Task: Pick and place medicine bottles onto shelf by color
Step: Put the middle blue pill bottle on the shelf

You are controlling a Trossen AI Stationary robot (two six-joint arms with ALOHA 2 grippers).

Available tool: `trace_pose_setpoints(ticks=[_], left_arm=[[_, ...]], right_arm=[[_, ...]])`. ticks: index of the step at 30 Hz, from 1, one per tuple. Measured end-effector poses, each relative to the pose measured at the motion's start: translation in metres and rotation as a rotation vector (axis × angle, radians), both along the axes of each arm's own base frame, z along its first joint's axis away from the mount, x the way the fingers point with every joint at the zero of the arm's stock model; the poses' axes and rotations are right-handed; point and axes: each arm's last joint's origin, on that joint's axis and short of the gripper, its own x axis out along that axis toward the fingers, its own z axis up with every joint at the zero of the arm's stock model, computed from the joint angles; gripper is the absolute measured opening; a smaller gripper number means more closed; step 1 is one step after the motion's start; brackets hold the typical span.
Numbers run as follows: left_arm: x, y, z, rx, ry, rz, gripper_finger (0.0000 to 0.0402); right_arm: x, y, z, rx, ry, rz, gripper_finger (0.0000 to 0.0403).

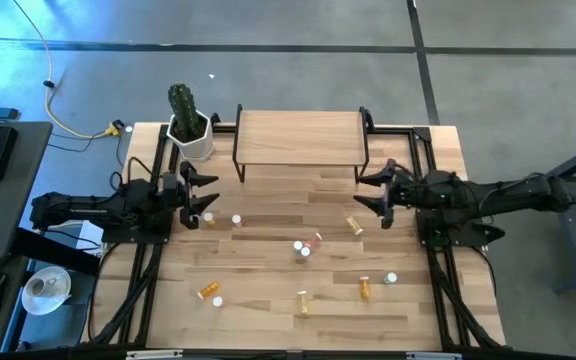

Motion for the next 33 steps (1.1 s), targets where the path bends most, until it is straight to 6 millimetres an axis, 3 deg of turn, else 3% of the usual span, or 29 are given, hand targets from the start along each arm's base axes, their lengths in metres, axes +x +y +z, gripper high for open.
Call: trace_pose_setpoints(ticks=[10, 18, 25, 33], left_arm=[[-0.005, 0.002, 0.020, 0.119, -0.077, 0.116, 0.0239], [-0.003, 0.002, 0.017, 0.090, -0.032, 0.107, 0.0239], [-0.003, 0.002, 0.016, 0.064, -0.032, 0.107, 0.0239], [-0.003, 0.002, 0.016, 0.064, -0.033, 0.107, 0.0239]], right_arm=[[0.058, 0.031, -0.009, 0.017, 0.221, 0.189, 0.0252], [0.097, 0.064, -0.028, -0.041, 0.356, 0.203, 0.0252], [0.120, 0.075, -0.048, -0.061, 0.445, 0.217, 0.0252], [0.132, 0.079, -0.068, -0.066, 0.518, 0.209, 0.0252]])
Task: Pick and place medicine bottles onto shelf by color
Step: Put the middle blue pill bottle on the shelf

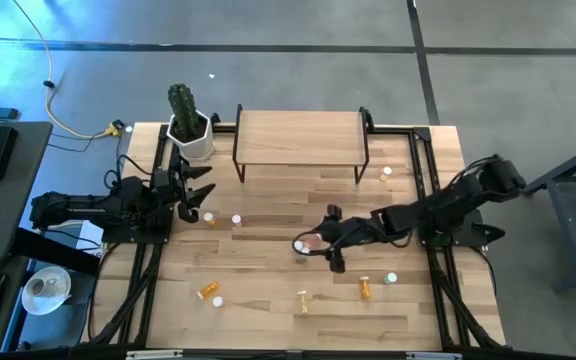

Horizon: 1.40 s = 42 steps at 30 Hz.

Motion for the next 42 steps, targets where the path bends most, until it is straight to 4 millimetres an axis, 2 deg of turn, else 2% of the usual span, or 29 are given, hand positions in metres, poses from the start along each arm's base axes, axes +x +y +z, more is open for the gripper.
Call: trace_pose_setpoints(ticks=[16, 27, 35, 42], left_arm=[[0.000, 0.001, -0.001, -0.009, 0.011, 0.021, 0.0239], [0.000, 0.001, -0.002, -0.009, 0.014, 0.021, 0.0239], [0.000, 0.001, -0.002, -0.010, 0.018, 0.021, 0.0239], [0.000, 0.001, -0.002, -0.010, 0.018, 0.021, 0.0239]], right_arm=[[0.015, 0.005, -0.038, 0.024, 0.075, -0.022, 0.0252], [0.021, 0.007, -0.054, 0.069, 0.091, -0.043, 0.0252], [0.023, 0.009, -0.054, 0.086, 0.069, -0.045, 0.0249], [0.023, 0.009, -0.054, 0.088, 0.064, -0.043, 0.0212]])
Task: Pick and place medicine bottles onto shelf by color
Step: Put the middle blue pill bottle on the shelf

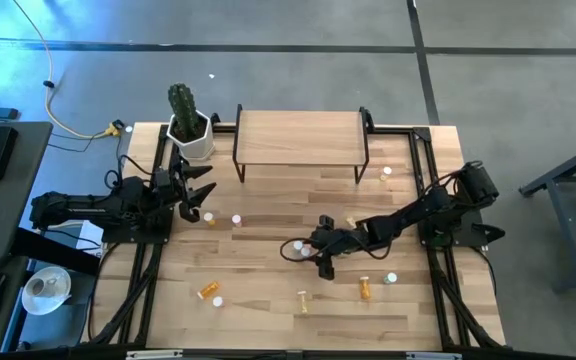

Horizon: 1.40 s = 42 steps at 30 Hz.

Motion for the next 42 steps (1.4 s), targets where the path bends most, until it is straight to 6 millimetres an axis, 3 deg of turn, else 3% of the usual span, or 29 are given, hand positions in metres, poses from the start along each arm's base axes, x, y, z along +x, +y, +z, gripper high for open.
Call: trace_pose_setpoints(ticks=[21, 30, 36, 42], left_arm=[[0.000, 0.000, 0.000, 0.000, 0.000, 0.000, 0.0239], [0.000, 0.000, 0.000, 0.000, 0.000, 0.000, 0.0239], [0.000, 0.000, 0.000, 0.000, 0.000, 0.001, 0.0239], [0.000, 0.001, 0.000, -0.010, -0.002, 0.036, 0.0239]], right_arm=[[-0.001, 0.001, -0.002, 0.010, 0.026, 0.027, 0.0108], [-0.002, 0.001, 0.000, 0.018, 0.030, 0.058, 0.0103], [-0.011, -0.001, 0.020, 0.039, 0.029, 0.078, 0.0103], [-0.026, -0.007, 0.060, 0.001, -0.069, 0.054, 0.0103]])
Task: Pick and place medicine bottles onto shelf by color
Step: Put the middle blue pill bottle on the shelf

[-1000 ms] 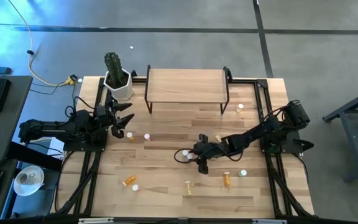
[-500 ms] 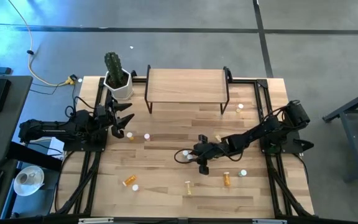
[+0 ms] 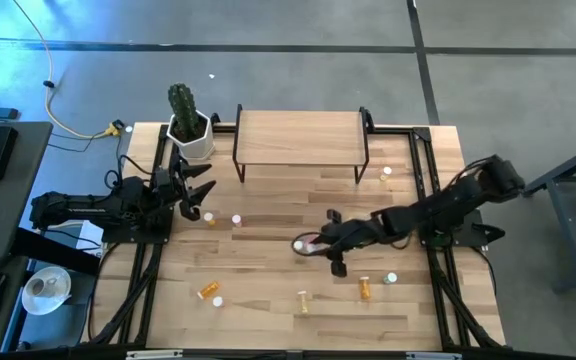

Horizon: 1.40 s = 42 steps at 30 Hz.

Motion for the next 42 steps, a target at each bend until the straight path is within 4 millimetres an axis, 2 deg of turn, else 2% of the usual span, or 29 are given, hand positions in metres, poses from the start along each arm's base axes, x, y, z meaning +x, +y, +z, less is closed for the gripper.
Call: trace_pose_setpoints(ticks=[6, 13, 19, 25, 33, 42], left_arm=[[0.000, 0.000, 0.000, -0.002, 0.000, 0.008, 0.0239], [0.000, 0.000, 0.000, -0.003, 0.000, 0.011, 0.0239], [0.000, 0.000, 0.000, -0.003, 0.000, 0.011, 0.0239], [0.000, 0.000, 0.000, -0.003, 0.000, 0.014, 0.0239], [0.000, 0.000, 0.000, -0.003, 0.001, 0.015, 0.0239], [0.000, 0.000, 0.000, -0.003, 0.001, 0.015, 0.0239]], right_arm=[[-0.019, -0.028, 0.048, -0.127, -0.172, -0.152, 0.0103], [-0.050, -0.083, 0.096, -0.261, -0.340, -0.375, 0.0103], [-0.075, -0.133, 0.132, -0.304, -0.377, -0.608, 0.0103], [-0.095, -0.173, 0.159, -0.319, -0.303, -0.782, 0.0103], [-0.107, -0.211, 0.164, -0.201, -0.185, -0.911, 0.0103], [-0.089, -0.243, 0.148, -0.146, -0.070, -0.953, 0.0103]])
